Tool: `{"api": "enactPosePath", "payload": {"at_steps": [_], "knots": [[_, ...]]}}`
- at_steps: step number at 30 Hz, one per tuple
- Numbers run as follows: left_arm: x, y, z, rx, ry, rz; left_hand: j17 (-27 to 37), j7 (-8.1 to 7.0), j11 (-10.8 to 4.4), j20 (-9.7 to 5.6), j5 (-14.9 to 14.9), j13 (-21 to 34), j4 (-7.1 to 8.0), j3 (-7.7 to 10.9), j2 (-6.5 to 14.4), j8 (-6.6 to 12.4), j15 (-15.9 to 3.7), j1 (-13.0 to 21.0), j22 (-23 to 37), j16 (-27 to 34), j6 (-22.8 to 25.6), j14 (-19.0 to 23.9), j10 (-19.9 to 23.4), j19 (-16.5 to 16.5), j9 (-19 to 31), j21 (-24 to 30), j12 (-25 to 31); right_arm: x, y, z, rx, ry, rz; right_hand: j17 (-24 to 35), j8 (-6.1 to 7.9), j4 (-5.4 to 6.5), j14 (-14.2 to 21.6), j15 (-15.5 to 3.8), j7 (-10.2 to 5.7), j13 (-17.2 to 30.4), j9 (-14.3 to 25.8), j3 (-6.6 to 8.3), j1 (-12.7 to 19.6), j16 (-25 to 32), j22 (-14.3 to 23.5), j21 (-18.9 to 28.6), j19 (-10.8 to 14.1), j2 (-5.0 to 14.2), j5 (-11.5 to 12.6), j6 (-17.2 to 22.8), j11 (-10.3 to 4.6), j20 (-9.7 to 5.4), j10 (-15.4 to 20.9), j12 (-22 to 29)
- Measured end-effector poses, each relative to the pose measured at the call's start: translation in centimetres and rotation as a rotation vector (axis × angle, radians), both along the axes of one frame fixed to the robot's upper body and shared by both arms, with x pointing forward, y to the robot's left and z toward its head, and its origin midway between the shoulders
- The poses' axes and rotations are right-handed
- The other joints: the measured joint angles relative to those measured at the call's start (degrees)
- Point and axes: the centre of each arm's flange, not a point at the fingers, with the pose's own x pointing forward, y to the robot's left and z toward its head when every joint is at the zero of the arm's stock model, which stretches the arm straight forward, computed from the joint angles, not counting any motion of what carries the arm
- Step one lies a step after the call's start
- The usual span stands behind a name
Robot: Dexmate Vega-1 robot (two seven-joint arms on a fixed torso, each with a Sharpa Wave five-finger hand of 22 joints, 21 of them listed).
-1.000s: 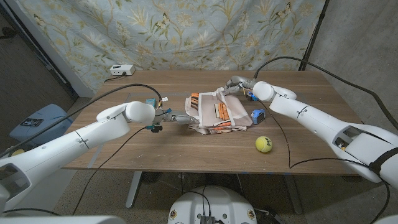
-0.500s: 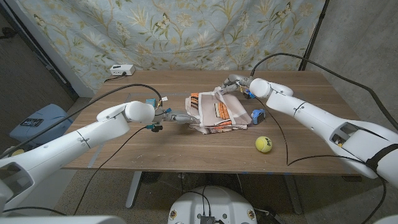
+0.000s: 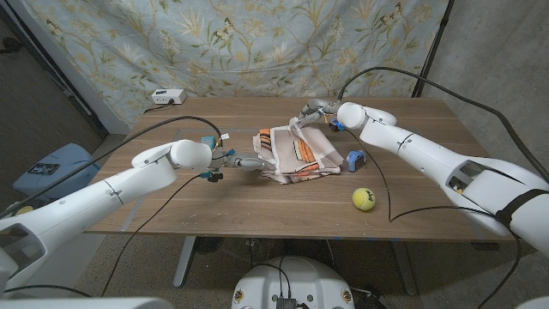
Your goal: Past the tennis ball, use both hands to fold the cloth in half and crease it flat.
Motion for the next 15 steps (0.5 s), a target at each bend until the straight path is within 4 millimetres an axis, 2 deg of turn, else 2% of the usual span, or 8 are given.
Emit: {"api": "enactPosePath", "payload": {"at_steps": [15], "knots": [[0.3, 0.7, 0.1, -0.004, 0.000, 0.003, 0.0, 0.00, -0.11, 0.00, 0.0, 0.0, -0.13, 0.01, 0.0, 0.00, -0.10, 0.4, 0.0, 0.0, 0.0, -0.1, -0.1, 0.0, 0.0, -0.2, 0.0, -0.1, 2.3, 1.3, -0.020, -0.008, 0.027, 0.0, 0.00, 0.23, 0.3, 0.31, 0.00, 0.0, 0.0, -0.23, 0.2, 0.0, 0.0, 0.0, 0.4, 0.22, -0.2, 0.0, 0.13, 0.40, 0.1, 0.0]]}}
